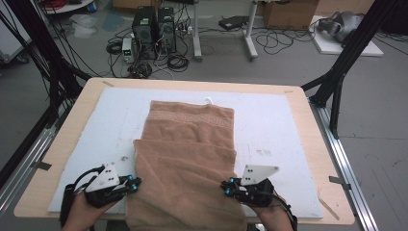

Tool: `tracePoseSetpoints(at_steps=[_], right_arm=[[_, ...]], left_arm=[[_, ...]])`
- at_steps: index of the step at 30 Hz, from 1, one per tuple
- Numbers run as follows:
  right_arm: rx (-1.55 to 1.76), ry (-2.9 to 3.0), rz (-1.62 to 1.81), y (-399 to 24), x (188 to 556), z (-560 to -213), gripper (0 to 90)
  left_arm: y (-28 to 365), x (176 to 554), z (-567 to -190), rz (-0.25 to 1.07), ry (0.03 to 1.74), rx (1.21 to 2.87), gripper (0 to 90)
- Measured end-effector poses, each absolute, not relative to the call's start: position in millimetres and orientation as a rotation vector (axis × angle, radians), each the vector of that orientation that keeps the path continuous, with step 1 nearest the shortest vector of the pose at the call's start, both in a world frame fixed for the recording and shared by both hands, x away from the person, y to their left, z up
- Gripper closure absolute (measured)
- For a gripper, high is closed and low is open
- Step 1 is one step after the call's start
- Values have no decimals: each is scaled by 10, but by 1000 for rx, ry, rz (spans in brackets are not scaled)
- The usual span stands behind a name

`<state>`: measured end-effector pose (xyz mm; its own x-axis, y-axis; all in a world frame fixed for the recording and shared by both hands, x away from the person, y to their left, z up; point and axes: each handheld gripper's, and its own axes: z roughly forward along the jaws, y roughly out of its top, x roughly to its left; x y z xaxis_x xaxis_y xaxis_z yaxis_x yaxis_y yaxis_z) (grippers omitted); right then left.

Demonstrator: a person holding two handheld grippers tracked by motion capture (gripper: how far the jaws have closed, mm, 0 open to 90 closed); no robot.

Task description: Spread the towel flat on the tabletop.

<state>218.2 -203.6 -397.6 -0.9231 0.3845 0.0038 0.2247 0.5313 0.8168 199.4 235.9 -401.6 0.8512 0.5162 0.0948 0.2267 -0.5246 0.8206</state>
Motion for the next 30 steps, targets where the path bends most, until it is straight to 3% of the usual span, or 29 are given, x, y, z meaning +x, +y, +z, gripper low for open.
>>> tracePoseSetpoints(at_steps=[8, 9, 10, 13, 23, 30], right_arm=[[431, 2547, 1429, -2053, 1724, -3679, 807], [423, 2542, 1445, -2070, 1684, -3644, 742], [431, 2528, 1472, -2092, 1665, -3612, 729], [450, 2521, 1448, -2137, 1686, -3589, 703], [509, 2613, 1308, -2028, 2013, -4103, 609], [590, 2686, 1207, -2095, 2103, -4396, 609]], left_arm=[[2522, 1463, -3862, 376, 499, 2096, 857], [2531, 1416, -3852, 381, 495, 2089, 821], [2539, 1389, -3843, 386, 498, 2086, 749], [2541, 1425, -3849, 392, 507, 2083, 675], [2397, 1885, -4242, 351, 564, 2090, 594], [2349, 1999, -4422, 307, 582, 2147, 578]])
